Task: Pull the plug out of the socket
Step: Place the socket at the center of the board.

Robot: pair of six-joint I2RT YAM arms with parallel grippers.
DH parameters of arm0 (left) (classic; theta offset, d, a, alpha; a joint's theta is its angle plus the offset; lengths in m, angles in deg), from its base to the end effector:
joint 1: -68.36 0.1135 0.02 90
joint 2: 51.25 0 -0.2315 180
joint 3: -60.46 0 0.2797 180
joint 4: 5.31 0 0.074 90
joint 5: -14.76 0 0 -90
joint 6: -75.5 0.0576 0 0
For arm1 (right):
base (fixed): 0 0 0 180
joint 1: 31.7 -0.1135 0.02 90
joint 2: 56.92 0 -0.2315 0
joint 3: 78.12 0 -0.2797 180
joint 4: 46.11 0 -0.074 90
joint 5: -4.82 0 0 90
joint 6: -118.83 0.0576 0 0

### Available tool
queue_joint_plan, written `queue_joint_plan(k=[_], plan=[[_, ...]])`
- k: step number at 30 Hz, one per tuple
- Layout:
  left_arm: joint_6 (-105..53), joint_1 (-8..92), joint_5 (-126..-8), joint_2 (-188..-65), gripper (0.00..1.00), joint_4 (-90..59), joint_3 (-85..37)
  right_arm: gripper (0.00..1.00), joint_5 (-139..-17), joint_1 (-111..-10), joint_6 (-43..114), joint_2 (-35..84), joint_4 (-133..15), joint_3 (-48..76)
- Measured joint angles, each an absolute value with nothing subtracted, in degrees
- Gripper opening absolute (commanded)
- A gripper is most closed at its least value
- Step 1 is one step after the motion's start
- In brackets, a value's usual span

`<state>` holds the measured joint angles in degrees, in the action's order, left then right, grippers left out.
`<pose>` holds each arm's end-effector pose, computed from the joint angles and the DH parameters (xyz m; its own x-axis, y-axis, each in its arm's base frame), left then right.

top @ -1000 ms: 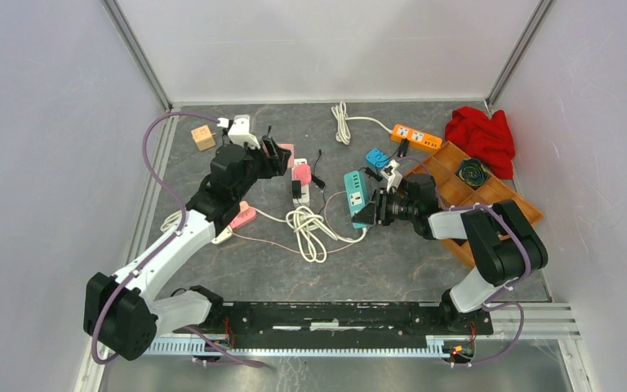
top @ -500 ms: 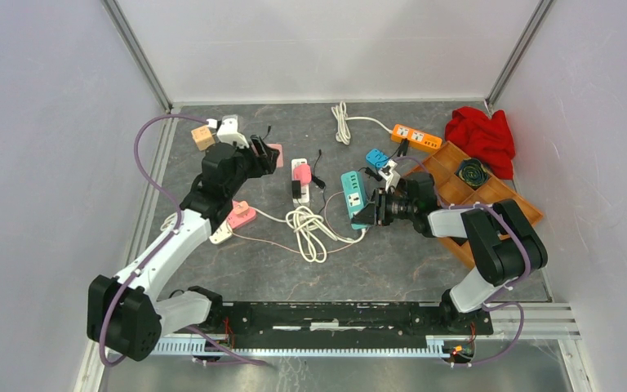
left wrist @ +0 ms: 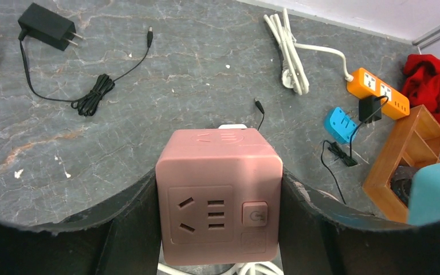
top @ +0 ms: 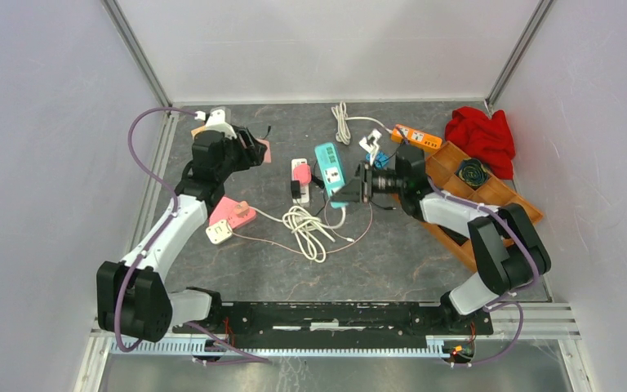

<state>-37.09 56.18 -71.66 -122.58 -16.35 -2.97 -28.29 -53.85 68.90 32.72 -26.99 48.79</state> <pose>0.3387 -0.0768 0.2517 -0.3960 -0.3067 -0.8655 0.1258 0.9155 -0.3820 0.3003 0.1743 0.1468 -0.8214 0.0453 -0.5686 -0.5454 0.2293 0.8062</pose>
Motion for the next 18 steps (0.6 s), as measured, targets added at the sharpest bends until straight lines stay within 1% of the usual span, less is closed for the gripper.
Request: queue_joint_plan(k=[5, 8, 15, 18], plan=[[-34.8, 57.1, -70.9, -122.6, 0.02, -20.7, -8.2, 0.00, -28.7, -56.7, 65.7, 32.9, -34.2, 33.0], [-32.7, 57.9, -70.8, -122.2, 0.02, -22.3, -10.0, 0.00, -29.1, -57.1, 64.7, 32.9, -36.5, 26.1], [-29.3, 58.9, -72.0, -119.4, 0.02, -24.5, -8.4, 0.00, -30.4, -57.1, 64.2, 34.0, -40.9, 18.6], [-28.5, 58.9, -72.2, -118.9, 0.02, -25.2, -7.7, 0.00, -31.7, -57.1, 63.0, 34.9, -44.4, 13.5]])
